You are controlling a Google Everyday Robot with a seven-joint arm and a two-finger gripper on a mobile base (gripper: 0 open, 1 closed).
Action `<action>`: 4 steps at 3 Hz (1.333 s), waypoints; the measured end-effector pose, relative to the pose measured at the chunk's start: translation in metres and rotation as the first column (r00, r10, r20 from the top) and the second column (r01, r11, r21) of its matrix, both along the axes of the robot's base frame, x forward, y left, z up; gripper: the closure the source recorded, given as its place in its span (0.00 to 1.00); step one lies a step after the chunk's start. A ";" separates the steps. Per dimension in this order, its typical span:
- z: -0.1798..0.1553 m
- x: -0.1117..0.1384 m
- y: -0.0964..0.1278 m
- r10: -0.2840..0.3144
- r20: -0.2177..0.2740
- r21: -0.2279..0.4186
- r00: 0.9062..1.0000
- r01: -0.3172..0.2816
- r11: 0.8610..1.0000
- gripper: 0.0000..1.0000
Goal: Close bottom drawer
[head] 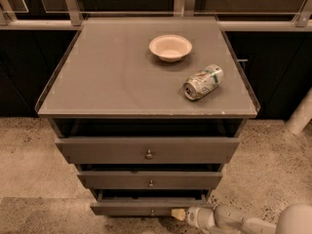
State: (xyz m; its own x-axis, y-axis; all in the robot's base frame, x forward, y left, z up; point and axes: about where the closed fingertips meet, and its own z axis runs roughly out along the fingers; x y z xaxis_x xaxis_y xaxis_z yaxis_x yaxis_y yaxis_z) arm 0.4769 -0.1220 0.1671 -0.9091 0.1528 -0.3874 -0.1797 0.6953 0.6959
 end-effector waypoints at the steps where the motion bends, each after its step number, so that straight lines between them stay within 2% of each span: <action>1: -0.002 0.012 0.003 -0.028 0.018 0.004 0.999 0.028 1.000 1.00; 3: 0.005 0.042 0.009 -0.080 0.053 0.028 0.995 0.078 0.997 1.00; 4: 0.010 0.049 0.010 -0.091 0.065 0.042 0.994 0.089 0.995 1.00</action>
Offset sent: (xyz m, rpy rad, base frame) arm 0.0465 0.0021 0.0039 0.0197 -0.0626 -0.0992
